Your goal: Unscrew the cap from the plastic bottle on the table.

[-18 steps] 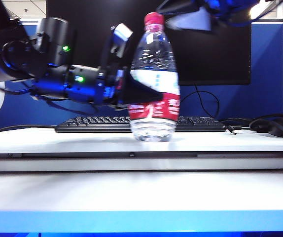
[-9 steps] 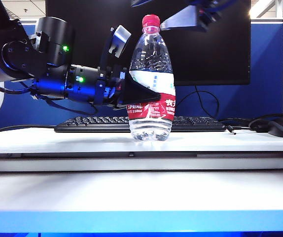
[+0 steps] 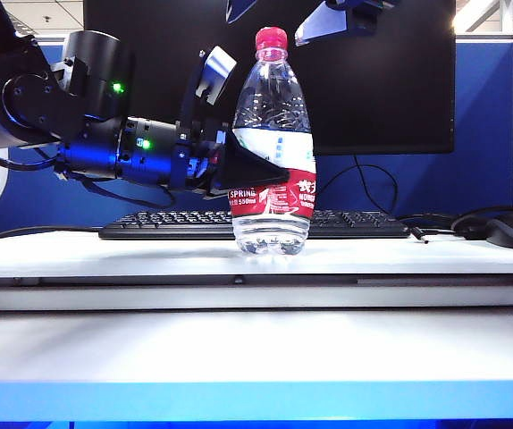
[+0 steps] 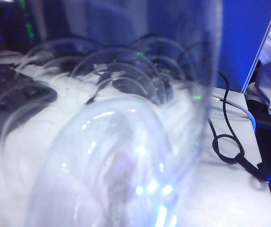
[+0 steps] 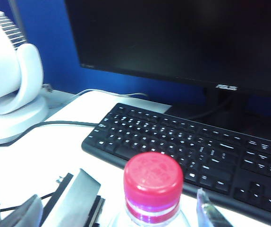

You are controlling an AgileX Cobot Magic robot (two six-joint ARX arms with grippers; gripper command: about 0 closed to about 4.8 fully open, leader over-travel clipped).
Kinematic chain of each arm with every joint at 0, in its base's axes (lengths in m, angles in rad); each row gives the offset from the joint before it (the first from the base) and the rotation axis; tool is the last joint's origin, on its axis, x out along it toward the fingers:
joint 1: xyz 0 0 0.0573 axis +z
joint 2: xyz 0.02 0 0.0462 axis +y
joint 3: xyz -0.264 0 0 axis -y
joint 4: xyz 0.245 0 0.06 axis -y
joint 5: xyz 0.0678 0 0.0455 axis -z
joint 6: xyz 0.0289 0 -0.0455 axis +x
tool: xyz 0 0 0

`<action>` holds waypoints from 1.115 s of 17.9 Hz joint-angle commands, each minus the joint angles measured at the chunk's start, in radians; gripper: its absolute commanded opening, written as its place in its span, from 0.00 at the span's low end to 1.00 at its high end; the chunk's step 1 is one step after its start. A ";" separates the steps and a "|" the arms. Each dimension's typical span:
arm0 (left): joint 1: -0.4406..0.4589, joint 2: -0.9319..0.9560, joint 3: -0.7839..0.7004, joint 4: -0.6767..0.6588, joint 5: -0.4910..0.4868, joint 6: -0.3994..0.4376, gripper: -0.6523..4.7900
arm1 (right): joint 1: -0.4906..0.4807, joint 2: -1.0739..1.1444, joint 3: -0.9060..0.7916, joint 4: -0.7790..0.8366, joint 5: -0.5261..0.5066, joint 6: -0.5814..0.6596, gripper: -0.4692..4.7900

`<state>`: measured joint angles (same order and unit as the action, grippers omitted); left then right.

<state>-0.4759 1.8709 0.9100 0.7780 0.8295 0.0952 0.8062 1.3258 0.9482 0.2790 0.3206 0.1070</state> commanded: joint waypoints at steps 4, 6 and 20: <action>-0.002 0.000 -0.001 -0.005 0.014 -0.002 0.11 | 0.002 0.032 0.003 0.067 0.071 0.026 0.78; -0.002 0.000 -0.001 -0.005 0.021 -0.002 0.11 | 0.003 0.055 0.003 0.092 0.117 0.028 0.78; -0.002 0.000 -0.001 -0.005 0.033 -0.002 0.11 | -0.014 0.108 0.004 0.179 0.096 0.058 0.36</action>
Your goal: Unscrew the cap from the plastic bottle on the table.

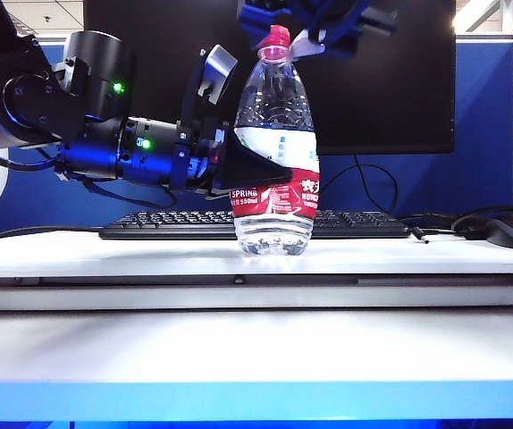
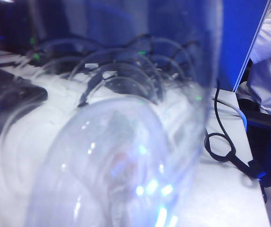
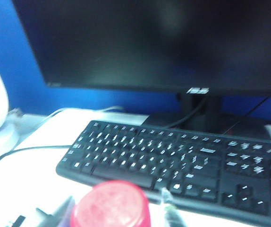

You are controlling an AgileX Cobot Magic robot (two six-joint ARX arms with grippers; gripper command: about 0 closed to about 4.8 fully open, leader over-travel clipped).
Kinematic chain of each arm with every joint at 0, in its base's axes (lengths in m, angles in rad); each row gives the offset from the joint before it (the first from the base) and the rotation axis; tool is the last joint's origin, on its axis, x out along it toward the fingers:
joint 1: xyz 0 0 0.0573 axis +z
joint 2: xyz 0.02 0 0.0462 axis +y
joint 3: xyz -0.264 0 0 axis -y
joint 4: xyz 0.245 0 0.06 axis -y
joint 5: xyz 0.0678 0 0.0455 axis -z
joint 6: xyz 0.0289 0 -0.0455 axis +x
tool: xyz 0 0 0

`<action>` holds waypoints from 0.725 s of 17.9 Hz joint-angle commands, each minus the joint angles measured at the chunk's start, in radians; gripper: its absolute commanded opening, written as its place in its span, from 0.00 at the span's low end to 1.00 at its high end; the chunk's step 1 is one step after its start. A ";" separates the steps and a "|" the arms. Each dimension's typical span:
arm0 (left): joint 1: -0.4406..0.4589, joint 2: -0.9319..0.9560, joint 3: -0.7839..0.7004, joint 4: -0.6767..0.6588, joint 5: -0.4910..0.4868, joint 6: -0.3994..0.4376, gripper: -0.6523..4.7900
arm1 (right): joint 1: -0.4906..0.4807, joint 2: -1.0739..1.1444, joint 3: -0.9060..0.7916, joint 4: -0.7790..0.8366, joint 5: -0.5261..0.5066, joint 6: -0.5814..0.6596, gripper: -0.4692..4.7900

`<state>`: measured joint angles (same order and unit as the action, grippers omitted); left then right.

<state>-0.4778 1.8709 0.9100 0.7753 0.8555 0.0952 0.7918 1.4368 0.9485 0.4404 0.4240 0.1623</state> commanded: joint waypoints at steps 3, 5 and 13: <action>0.000 0.000 -0.001 -0.003 0.021 -0.002 0.11 | 0.000 -0.003 0.004 0.029 -0.008 0.002 0.31; 0.000 0.000 -0.001 -0.003 0.021 -0.002 0.11 | 0.000 -0.003 0.017 0.012 -0.008 -0.007 0.29; 0.000 0.000 -0.001 -0.003 0.021 0.002 0.11 | -0.077 -0.008 0.078 -0.102 -0.238 -0.040 0.17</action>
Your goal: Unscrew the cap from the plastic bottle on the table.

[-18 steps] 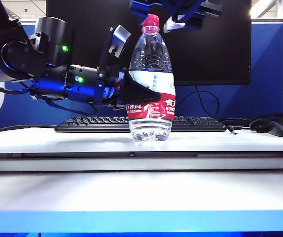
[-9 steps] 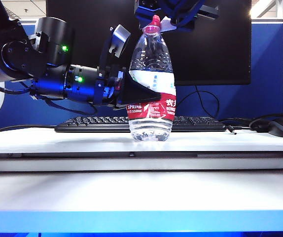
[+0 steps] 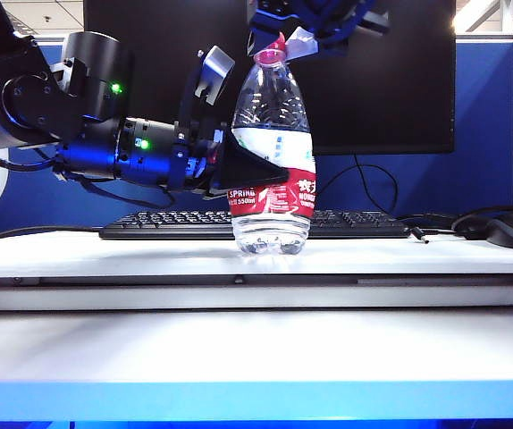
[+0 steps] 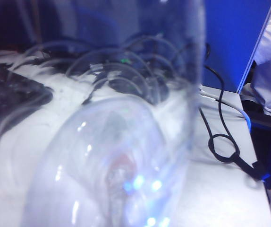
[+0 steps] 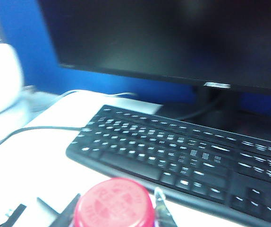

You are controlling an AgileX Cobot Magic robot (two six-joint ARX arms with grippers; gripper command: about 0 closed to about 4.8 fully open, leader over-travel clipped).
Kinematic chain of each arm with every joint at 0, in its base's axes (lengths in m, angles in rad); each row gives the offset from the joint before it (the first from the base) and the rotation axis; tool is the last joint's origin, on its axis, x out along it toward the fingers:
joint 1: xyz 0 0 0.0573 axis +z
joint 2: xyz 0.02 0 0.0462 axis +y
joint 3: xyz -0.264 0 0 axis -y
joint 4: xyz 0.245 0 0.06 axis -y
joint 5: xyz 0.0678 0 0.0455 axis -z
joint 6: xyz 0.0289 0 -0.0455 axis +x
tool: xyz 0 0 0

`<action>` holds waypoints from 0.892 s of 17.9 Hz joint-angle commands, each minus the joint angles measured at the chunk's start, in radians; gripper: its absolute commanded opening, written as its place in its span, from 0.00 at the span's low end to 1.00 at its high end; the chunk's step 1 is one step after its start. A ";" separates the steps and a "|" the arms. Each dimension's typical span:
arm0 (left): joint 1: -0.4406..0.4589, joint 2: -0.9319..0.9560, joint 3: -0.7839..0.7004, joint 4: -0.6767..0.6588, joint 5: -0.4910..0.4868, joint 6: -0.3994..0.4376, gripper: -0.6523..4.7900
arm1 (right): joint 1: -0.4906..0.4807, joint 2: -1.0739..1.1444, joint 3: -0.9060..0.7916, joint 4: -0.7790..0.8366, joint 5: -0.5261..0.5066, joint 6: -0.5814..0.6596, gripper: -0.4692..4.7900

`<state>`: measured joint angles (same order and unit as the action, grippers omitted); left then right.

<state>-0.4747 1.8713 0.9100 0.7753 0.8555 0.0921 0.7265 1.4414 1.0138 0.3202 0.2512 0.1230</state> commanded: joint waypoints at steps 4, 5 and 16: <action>-0.002 0.000 -0.001 -0.003 0.021 0.005 0.11 | -0.086 -0.024 0.013 -0.050 -0.277 -0.046 0.16; -0.002 0.000 -0.001 -0.003 0.020 0.005 0.11 | -0.109 -0.031 0.013 -0.063 -0.338 -0.059 0.16; -0.003 0.000 -0.001 -0.005 0.023 0.004 0.11 | -0.320 -0.051 0.012 -0.116 -0.832 -0.078 0.11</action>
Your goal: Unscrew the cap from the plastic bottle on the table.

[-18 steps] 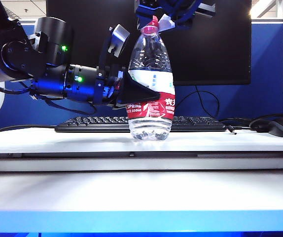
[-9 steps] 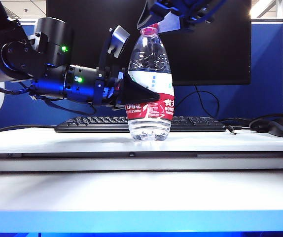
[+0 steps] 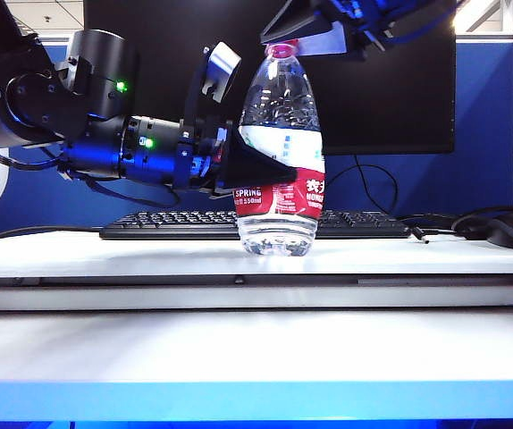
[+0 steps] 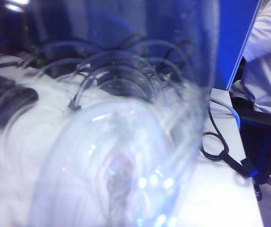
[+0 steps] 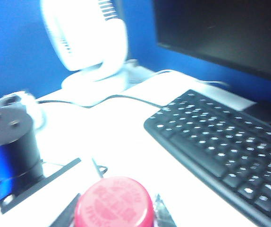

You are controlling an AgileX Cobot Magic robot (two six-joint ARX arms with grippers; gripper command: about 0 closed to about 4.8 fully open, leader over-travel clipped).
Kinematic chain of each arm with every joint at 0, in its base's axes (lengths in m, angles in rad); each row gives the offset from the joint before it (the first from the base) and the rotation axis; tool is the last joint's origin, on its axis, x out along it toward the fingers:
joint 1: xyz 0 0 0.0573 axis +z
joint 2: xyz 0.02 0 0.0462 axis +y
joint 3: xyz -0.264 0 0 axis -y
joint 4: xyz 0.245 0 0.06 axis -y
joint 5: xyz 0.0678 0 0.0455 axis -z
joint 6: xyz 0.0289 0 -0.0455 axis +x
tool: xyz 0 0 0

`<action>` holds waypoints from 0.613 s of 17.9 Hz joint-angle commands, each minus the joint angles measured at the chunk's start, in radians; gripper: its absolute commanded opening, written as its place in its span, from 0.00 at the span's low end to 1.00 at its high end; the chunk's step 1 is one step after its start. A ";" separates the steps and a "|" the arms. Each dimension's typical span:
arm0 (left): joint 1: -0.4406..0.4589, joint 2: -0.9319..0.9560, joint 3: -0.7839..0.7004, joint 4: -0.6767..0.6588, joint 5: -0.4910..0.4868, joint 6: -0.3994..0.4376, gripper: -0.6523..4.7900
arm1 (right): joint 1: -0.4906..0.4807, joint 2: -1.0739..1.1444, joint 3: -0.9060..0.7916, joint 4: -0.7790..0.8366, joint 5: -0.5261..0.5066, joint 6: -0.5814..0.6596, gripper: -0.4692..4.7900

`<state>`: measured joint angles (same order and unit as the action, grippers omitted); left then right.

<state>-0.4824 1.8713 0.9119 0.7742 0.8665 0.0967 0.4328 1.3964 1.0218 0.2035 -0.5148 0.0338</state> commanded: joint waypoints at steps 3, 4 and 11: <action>0.005 0.000 -0.003 -0.003 0.012 -0.001 0.11 | -0.064 -0.005 0.004 0.001 -0.186 0.023 0.11; 0.005 0.000 -0.003 -0.003 0.011 0.000 0.11 | -0.065 -0.006 0.004 0.001 -0.187 0.031 0.11; 0.005 0.000 -0.003 -0.002 0.010 0.000 0.11 | -0.053 -0.006 0.004 0.000 -0.103 0.114 0.73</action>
<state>-0.4725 1.8721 0.9100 0.7746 0.8742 0.0959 0.3695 1.3949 1.0214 0.1932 -0.6365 0.1287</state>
